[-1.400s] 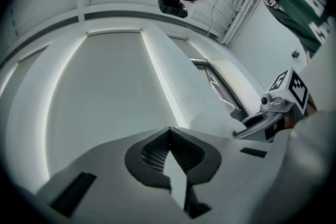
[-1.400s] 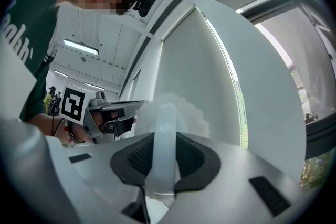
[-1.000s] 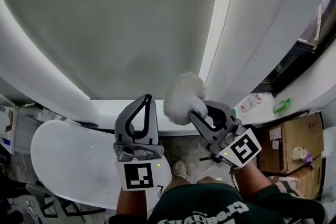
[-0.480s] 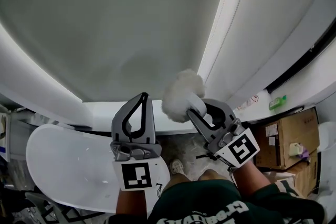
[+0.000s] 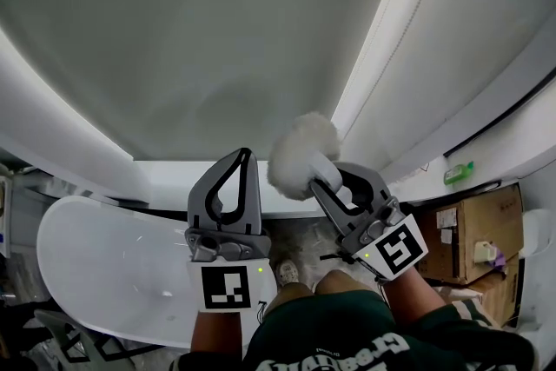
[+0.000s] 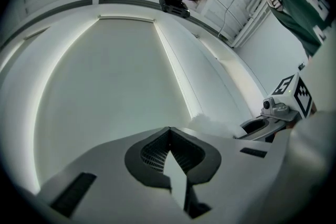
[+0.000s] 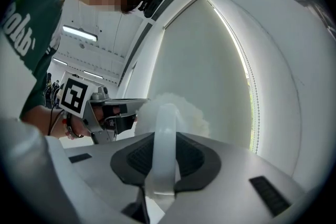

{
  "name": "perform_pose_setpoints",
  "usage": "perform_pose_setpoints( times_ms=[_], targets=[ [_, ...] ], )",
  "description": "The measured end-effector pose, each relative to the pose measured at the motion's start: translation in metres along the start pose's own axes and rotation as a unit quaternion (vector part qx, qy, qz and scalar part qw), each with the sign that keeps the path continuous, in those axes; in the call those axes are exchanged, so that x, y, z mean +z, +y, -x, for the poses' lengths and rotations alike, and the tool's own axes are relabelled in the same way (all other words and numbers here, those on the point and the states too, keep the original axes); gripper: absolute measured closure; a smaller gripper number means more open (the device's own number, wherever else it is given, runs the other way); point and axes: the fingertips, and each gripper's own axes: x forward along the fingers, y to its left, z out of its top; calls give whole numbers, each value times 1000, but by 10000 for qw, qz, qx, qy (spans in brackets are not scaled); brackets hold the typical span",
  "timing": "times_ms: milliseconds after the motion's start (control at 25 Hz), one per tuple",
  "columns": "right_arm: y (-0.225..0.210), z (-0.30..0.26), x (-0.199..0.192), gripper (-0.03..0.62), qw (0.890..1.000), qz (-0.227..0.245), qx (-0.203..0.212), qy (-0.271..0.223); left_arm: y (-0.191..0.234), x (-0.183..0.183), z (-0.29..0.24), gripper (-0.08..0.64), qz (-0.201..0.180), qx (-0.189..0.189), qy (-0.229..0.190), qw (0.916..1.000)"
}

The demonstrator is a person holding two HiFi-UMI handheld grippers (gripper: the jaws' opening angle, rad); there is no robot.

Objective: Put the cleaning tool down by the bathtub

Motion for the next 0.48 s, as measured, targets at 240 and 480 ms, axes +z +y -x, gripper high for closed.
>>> perform_pose_setpoints(
  times_ms=[240, 480],
  targets=[
    [2, 1, -4, 499, 9999, -79, 75, 54, -2, 0, -1, 554, -89, 145, 91, 9998],
    [1, -1, -3, 499, 9994, -114, 318, -91, -4, -6, 5, 554, -193, 383, 236, 9988]
  ],
)
